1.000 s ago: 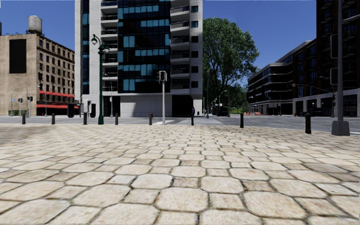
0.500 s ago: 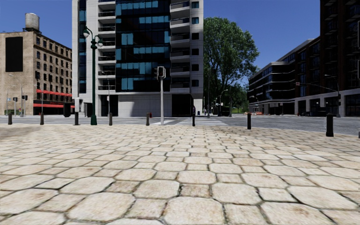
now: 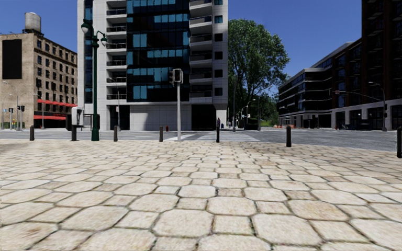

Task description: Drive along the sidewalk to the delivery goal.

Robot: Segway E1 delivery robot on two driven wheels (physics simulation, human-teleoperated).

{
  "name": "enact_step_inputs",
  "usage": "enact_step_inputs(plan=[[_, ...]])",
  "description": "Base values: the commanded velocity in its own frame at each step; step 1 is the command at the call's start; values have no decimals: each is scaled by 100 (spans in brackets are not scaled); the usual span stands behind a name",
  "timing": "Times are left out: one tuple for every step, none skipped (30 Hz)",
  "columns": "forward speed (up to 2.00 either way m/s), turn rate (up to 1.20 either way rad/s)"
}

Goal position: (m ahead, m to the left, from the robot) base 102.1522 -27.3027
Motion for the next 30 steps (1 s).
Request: enact_step_inputs(plan=[[200,-24],[200,-25],[200,-25],[200,-25],[200,-25],[200,-25],[200,-25],[200,-25],[200,-25],[200,-25],[200,-25],[200,-25],[200,-29],[200,-29],[200,-30],[200,-30],[200,-30],[200,-30],[200,-30],[200,-30],[200,-30],[200,-30],[200,-30],[200,-30],[200,-30],[200,-30],[200,-30],[200,-30],[200,-30],[200,-30]])
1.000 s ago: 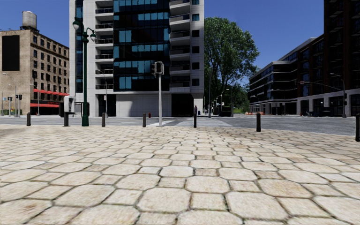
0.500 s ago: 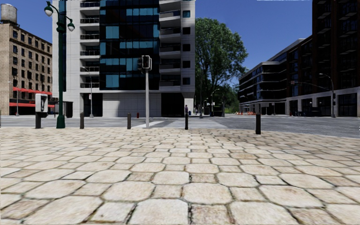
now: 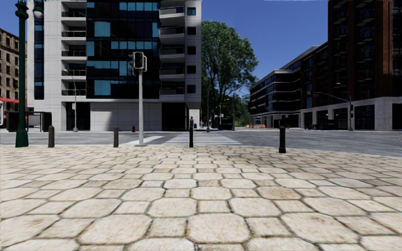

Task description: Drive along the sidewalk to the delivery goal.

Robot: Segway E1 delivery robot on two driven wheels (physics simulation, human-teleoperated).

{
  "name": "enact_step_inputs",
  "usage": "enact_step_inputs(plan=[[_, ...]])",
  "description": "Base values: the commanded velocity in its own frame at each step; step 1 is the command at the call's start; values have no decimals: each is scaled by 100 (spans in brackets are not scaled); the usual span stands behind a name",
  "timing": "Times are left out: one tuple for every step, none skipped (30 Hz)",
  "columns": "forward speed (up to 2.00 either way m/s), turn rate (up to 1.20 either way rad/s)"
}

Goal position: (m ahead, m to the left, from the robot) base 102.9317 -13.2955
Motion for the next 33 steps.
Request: enact_step_inputs(plan=[[200,-30],[200,-30],[200,-30],[200,-31],[200,-31],[200,-31],[200,-31],[200,-31],[200,-31],[200,-31],[200,-31],[200,-30],[200,-30],[200,-18],[200,0],[200,0],[200,0],[200,0],[200,0],[200,0],[200,0],[200,0],[200,0],[200,0],[200,0],[200,0],[200,0],[200,0],[200,0],[200,0],[200,0],[200,0],[200,0]])
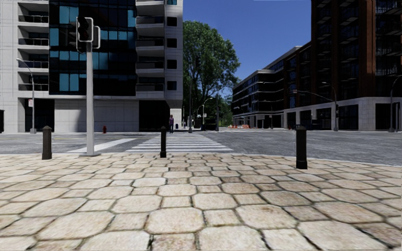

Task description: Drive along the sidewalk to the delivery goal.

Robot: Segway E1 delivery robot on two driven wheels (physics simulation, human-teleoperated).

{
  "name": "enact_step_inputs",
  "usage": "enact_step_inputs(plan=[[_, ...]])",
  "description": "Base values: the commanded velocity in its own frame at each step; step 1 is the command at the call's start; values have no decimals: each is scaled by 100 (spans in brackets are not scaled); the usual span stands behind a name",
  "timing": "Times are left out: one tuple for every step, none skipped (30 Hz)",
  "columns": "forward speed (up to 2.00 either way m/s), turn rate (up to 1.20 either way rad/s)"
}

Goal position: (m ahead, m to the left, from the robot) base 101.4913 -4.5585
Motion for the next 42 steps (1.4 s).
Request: enact_step_inputs(plan=[[200,0],[200,0],[200,0],[200,0],[200,0],[200,0],[200,0],[200,0],[200,0],[200,0],[200,0],[200,0],[200,0],[200,0],[200,0],[200,0],[200,0],[200,0],[200,0],[200,0],[200,0],[200,0],[200,0],[200,0],[200,0],[200,0],[200,0],[200,0],[200,0],[200,0],[200,0],[200,0],[200,0],[200,0],[200,0],[200,0],[200,0],[200,2],[200,2],[200,12],[200,28],[200,28]])
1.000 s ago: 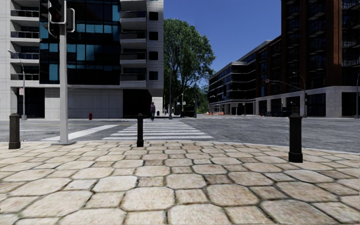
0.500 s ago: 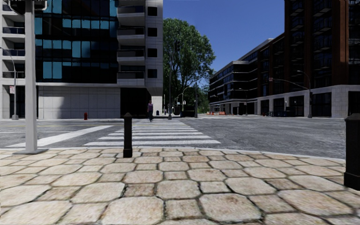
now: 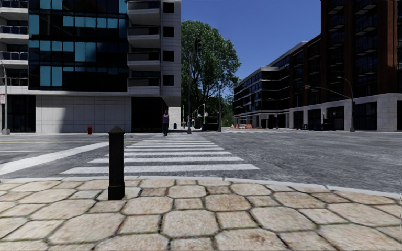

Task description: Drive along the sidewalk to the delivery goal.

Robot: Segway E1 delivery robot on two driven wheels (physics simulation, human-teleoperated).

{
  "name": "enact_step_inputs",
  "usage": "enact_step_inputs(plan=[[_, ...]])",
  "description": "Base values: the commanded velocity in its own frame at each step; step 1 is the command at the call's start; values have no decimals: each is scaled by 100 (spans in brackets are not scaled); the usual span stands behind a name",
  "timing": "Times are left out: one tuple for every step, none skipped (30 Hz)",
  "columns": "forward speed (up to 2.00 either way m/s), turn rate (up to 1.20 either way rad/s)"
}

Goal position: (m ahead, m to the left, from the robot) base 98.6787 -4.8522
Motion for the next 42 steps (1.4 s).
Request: enact_step_inputs(plan=[[200,35],[200,30],[200,21],[200,21],[200,12],[200,2],[200,2],[200,0],[200,0],[200,0],[200,0],[200,0],[200,0],[200,0],[200,0],[200,0],[200,0],[200,0],[200,0],[200,0],[200,0],[200,0],[200,0],[200,0],[200,0],[200,0],[200,0],[200,0],[200,0],[200,0],[200,0],[200,0],[200,0],[200,0],[200,0],[200,2],[200,2],[200,6],[200,7],[200,9],[200,9],[200,10]])
